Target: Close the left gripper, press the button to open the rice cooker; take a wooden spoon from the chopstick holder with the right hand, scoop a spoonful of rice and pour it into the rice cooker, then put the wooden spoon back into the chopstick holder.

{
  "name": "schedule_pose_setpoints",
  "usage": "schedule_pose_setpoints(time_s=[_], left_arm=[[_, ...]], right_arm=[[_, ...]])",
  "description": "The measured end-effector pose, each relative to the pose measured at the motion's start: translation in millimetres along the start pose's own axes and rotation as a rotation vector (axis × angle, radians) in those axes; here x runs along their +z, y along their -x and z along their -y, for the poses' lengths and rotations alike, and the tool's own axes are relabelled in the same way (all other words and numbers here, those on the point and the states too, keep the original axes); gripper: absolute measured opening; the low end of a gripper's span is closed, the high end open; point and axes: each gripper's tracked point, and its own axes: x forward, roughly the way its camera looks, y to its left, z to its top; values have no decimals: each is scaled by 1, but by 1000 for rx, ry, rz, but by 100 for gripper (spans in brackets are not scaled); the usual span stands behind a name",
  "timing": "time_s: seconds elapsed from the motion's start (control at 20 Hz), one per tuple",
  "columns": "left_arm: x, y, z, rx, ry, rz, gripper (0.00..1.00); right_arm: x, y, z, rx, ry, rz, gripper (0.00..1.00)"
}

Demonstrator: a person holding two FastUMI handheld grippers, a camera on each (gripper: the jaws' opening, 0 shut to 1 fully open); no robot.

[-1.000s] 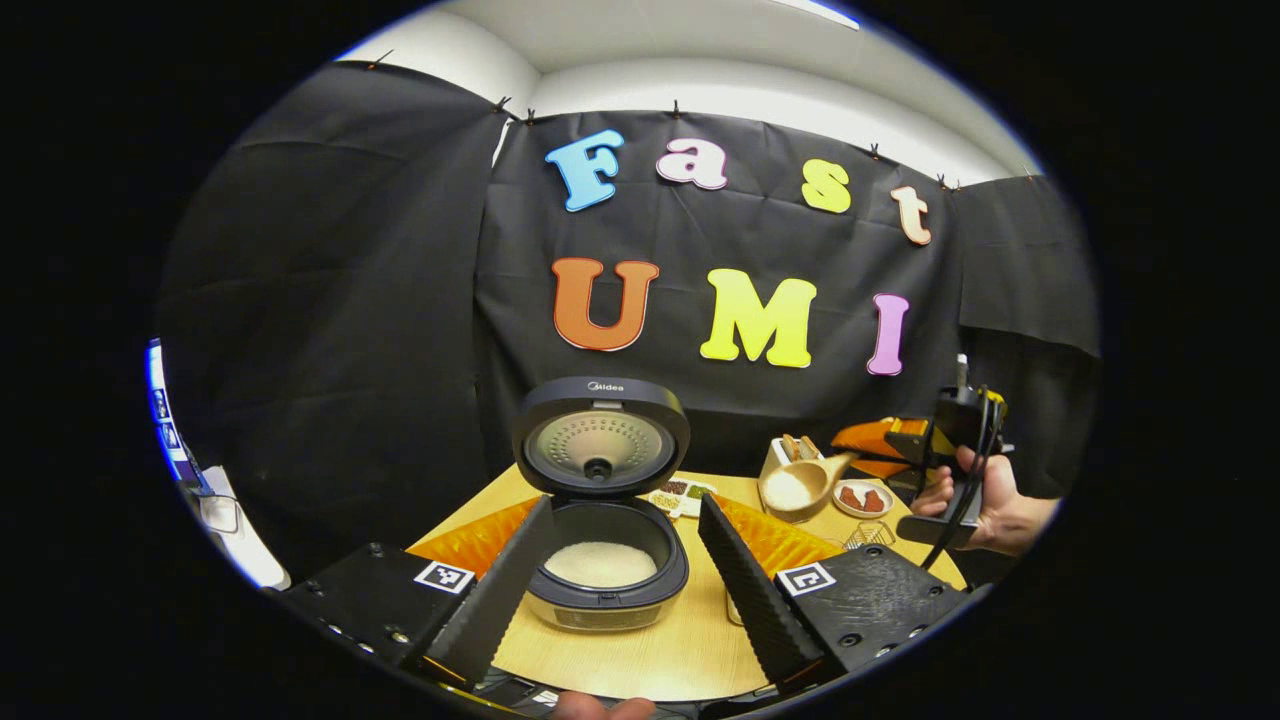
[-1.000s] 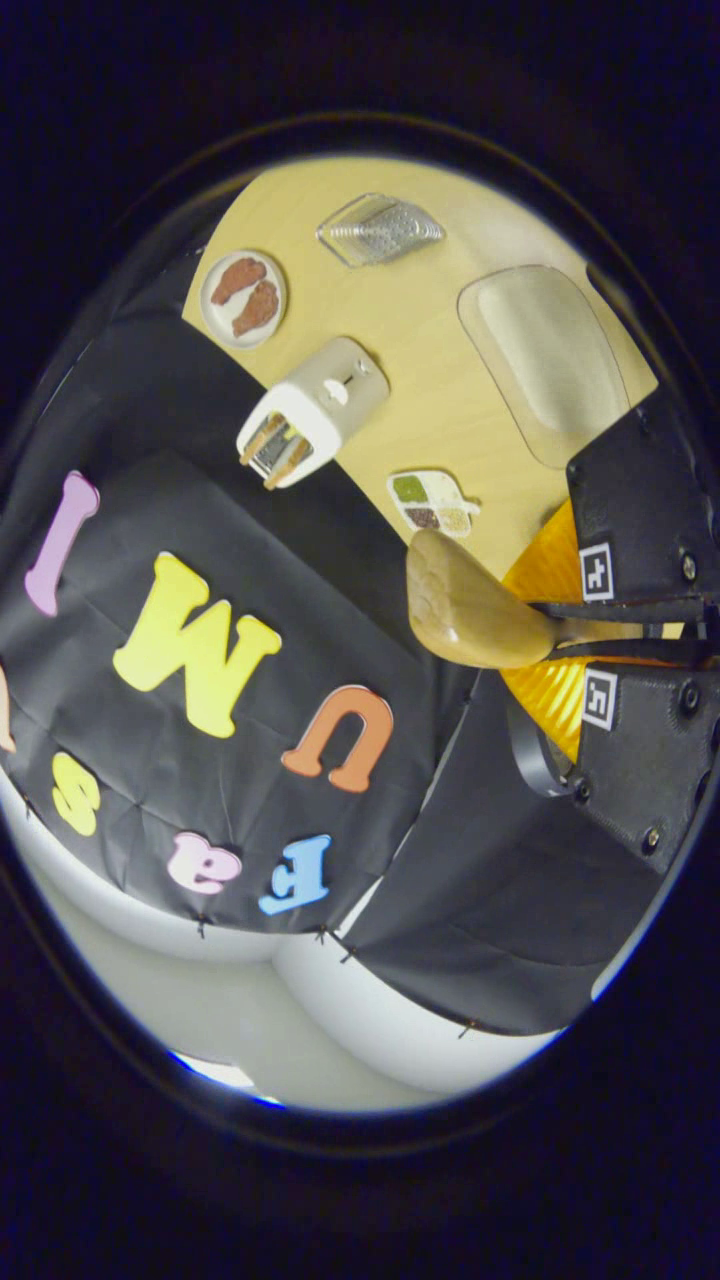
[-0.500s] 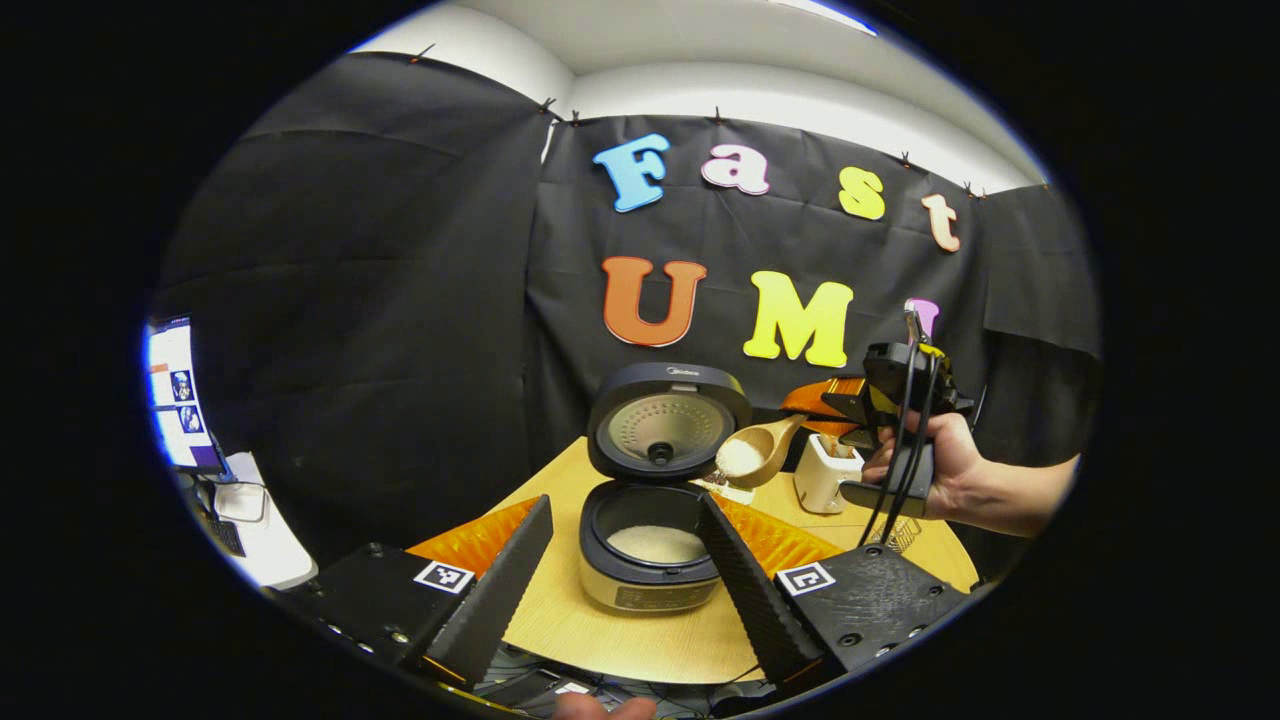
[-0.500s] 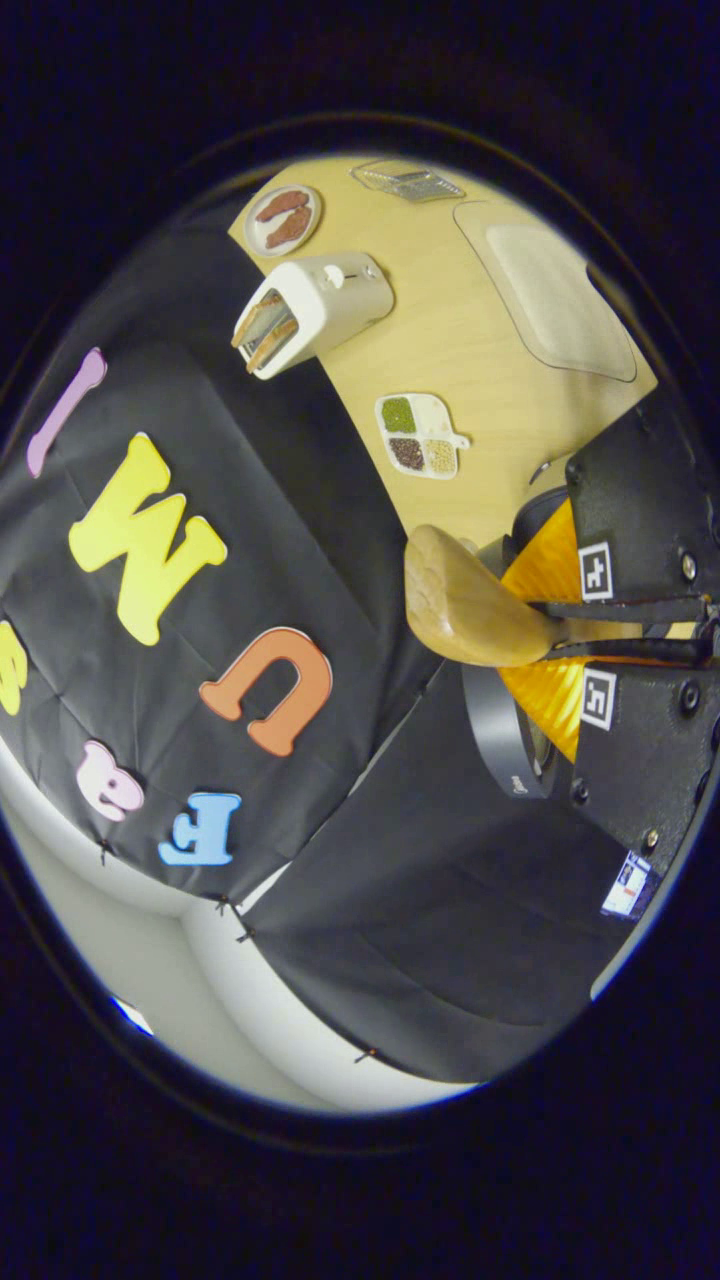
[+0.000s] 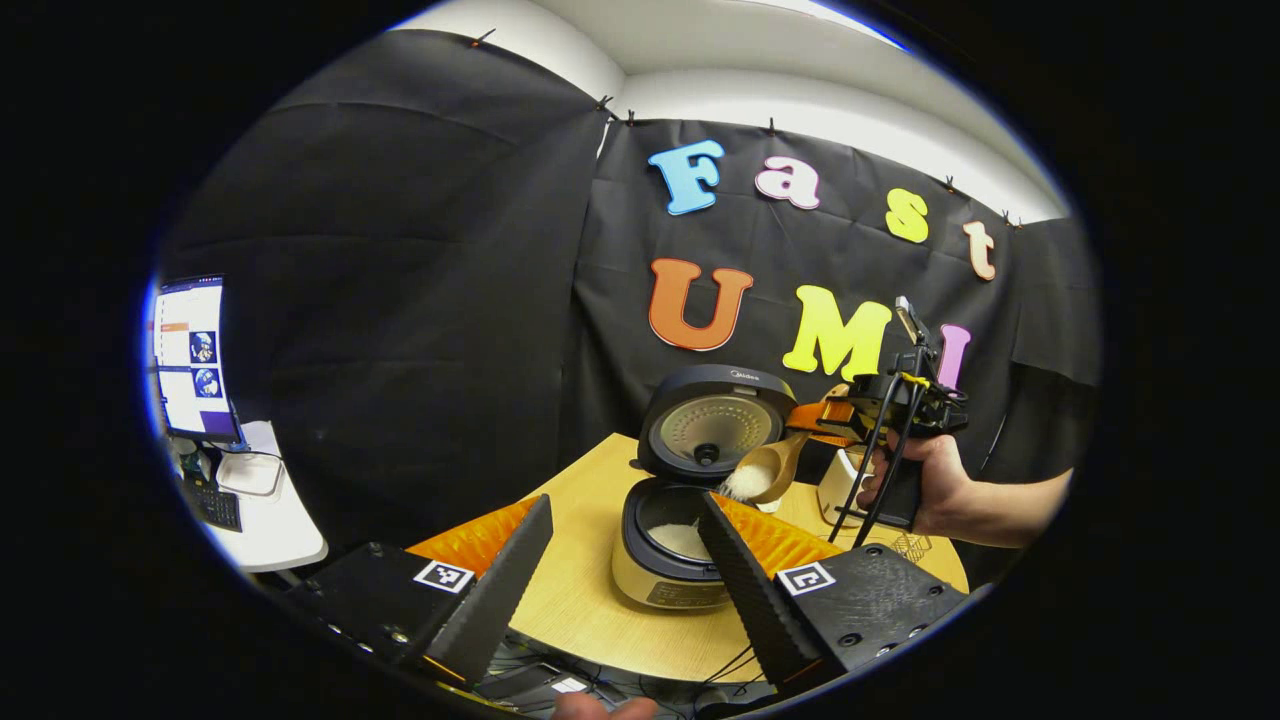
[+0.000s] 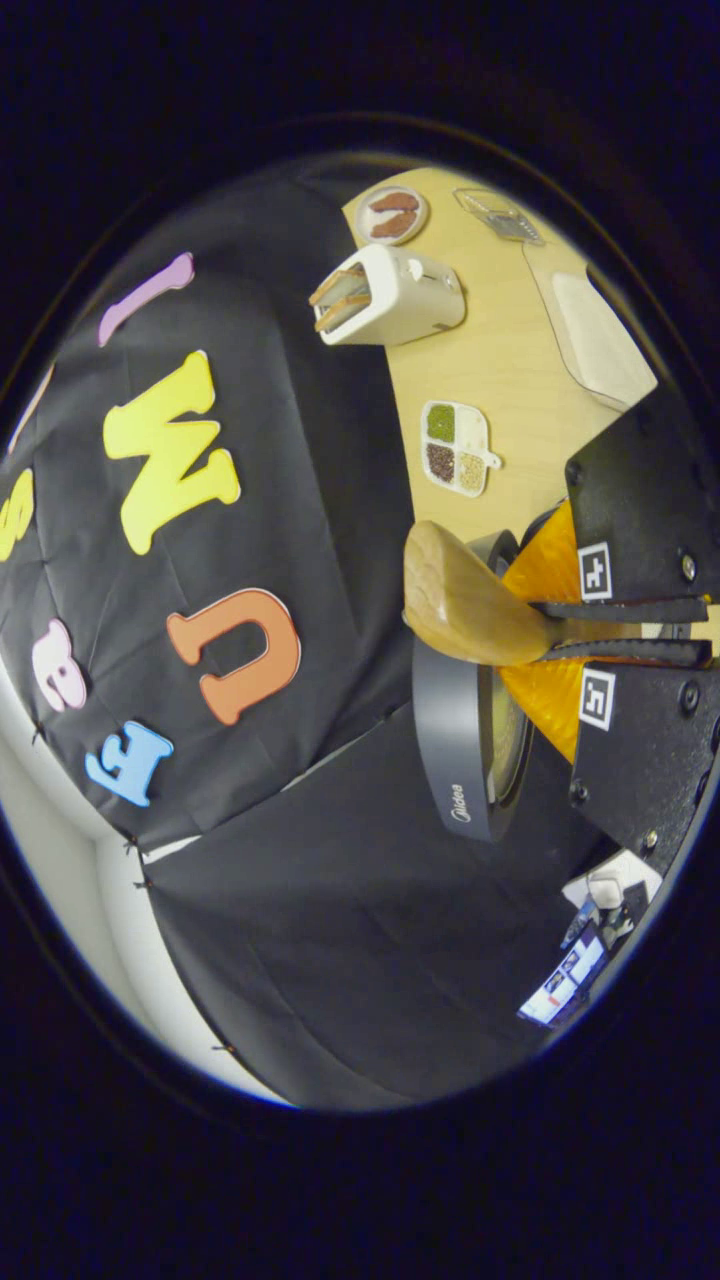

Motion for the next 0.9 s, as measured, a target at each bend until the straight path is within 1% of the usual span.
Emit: schedule_pose_setpoints(time_s=[0.15,0.4,0.7,0.8,0.9], left_arm=[[-2,2,-7,1,-1,-3,95],[-5,3,-12,0,8,-1,95],[-2,7,-19,11,17,12,95],[-2,9,-21,16,20,14,95],[-1,11,-21,18,23,17,95]], right_arm=[[-1,-1,-6,-18,108,16,11],[5,4,-25,-37,328,59,11],[2,9,-57,-24,614,125,11],[0,12,-63,-24,692,146,11],[-2,10,-68,-15,740,162,11]])
